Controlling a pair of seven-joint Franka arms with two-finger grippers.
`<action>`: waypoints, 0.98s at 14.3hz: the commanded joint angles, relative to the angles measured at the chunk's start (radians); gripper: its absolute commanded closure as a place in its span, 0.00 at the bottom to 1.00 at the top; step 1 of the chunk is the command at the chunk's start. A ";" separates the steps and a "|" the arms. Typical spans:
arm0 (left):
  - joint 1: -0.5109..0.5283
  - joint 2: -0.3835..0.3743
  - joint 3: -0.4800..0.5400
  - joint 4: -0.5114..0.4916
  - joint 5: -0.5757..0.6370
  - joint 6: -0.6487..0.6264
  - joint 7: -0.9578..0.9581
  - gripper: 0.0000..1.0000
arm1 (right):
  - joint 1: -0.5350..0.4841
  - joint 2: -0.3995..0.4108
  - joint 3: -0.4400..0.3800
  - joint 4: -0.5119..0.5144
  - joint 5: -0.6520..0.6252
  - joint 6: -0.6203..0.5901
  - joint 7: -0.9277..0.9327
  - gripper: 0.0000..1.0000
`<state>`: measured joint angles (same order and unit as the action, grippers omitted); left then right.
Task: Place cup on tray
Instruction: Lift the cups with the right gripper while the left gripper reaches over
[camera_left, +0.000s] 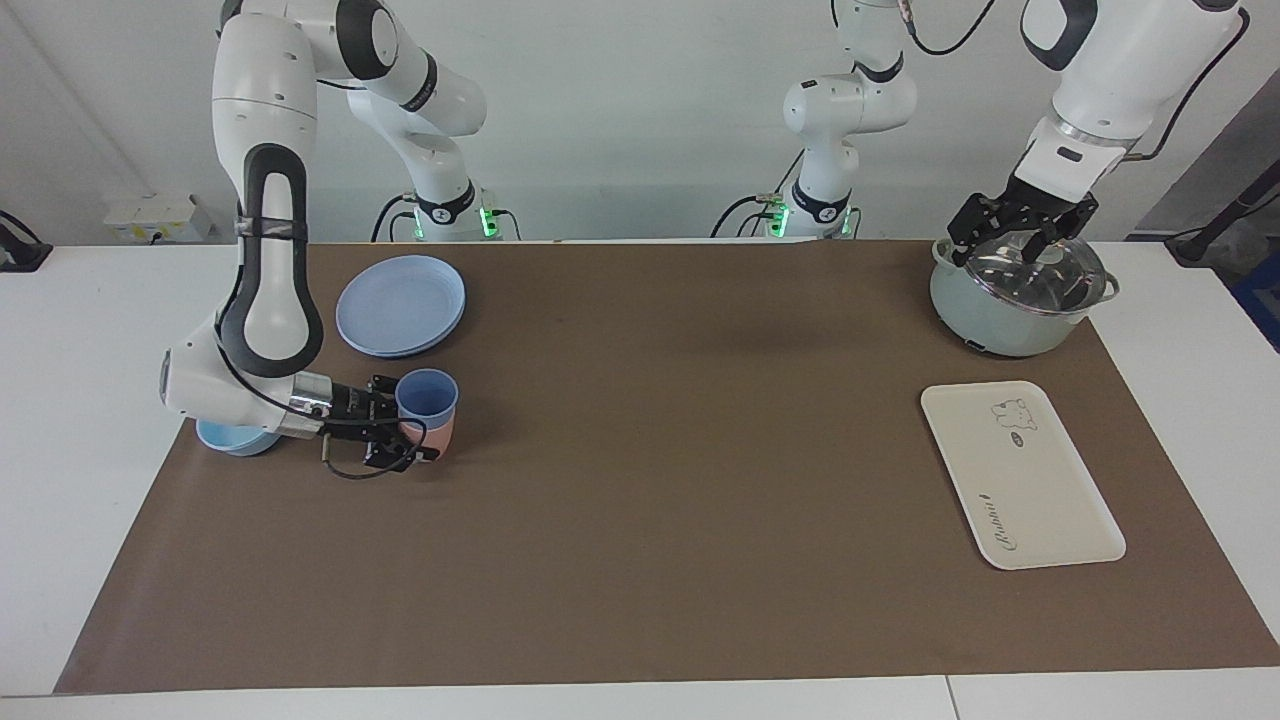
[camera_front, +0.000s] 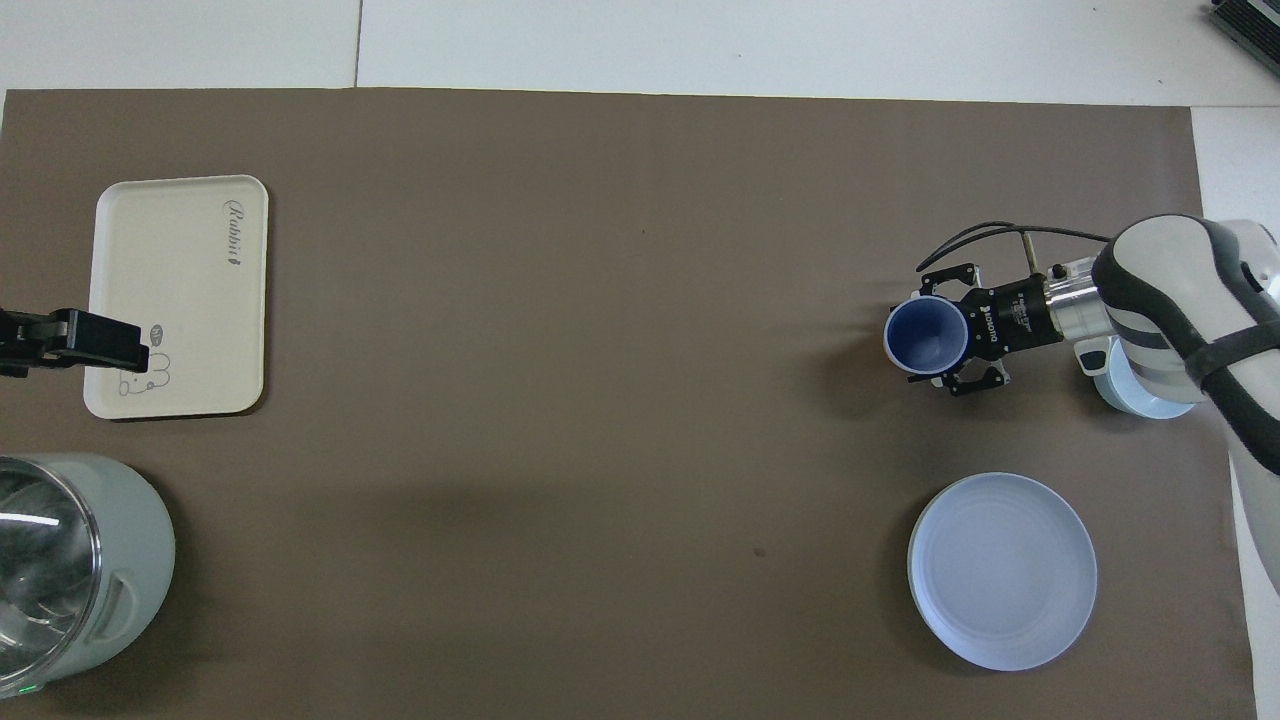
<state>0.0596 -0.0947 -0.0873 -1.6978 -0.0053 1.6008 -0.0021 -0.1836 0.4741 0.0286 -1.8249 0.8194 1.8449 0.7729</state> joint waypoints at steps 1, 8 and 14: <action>-0.009 -0.017 -0.006 -0.029 -0.010 0.060 0.025 0.00 | 0.009 -0.063 0.005 -0.056 0.061 -0.009 -0.041 1.00; -0.004 -0.022 -0.006 -0.036 -0.010 0.053 0.063 0.00 | 0.130 -0.181 0.007 -0.077 0.084 0.002 0.135 1.00; -0.021 -0.025 -0.014 -0.042 -0.204 0.074 -0.122 0.00 | 0.254 -0.255 0.007 -0.062 0.168 0.039 0.296 1.00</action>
<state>0.0565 -0.0947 -0.1035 -1.7061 -0.1206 1.6377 -0.0314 0.0435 0.2595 0.0365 -1.8635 0.9410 1.8545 1.0298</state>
